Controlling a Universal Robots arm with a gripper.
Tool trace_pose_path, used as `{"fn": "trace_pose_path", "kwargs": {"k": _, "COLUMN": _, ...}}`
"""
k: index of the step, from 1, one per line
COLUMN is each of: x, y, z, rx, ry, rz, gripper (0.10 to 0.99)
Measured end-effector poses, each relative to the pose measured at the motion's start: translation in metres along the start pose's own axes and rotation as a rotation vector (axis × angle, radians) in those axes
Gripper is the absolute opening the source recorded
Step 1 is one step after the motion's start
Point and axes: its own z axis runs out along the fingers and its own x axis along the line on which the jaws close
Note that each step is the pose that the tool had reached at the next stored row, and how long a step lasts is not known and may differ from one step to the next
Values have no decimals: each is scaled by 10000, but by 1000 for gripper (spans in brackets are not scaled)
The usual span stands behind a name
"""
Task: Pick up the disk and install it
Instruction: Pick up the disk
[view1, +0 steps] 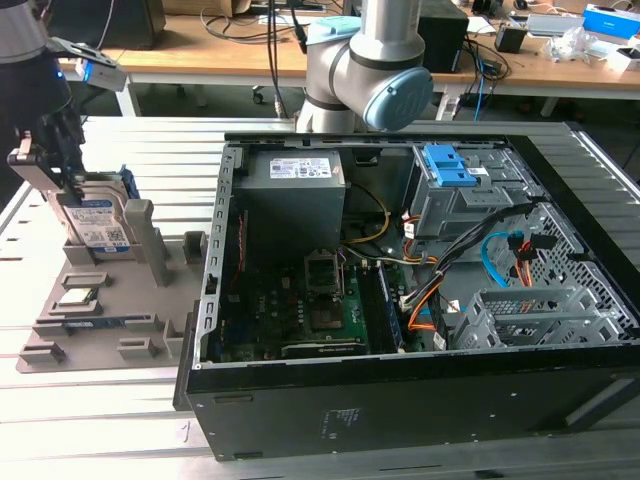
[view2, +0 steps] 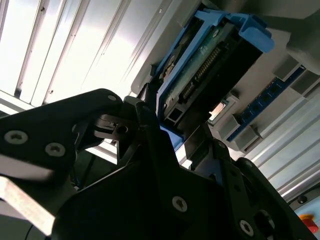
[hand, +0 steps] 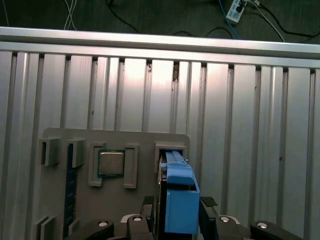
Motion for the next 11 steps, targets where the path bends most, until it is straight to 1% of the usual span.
{"fn": "trace_pose_path", "kwargs": {"k": 1, "x": -7, "y": -13, "z": 6, "rx": -1, "ry": 15, "rz": -1, "gripper": 482}}
{"fn": "trace_pose_path", "kwargs": {"k": 4, "x": -11, "y": -16, "z": 39, "rx": -4, "ry": 22, "rz": -1, "gripper": 482}}
{"fn": "trace_pose_path", "kwargs": {"k": 11, "x": -11, "y": -16, "z": 67, "rx": -6, "ry": 38, "rz": -1, "gripper": 482}}
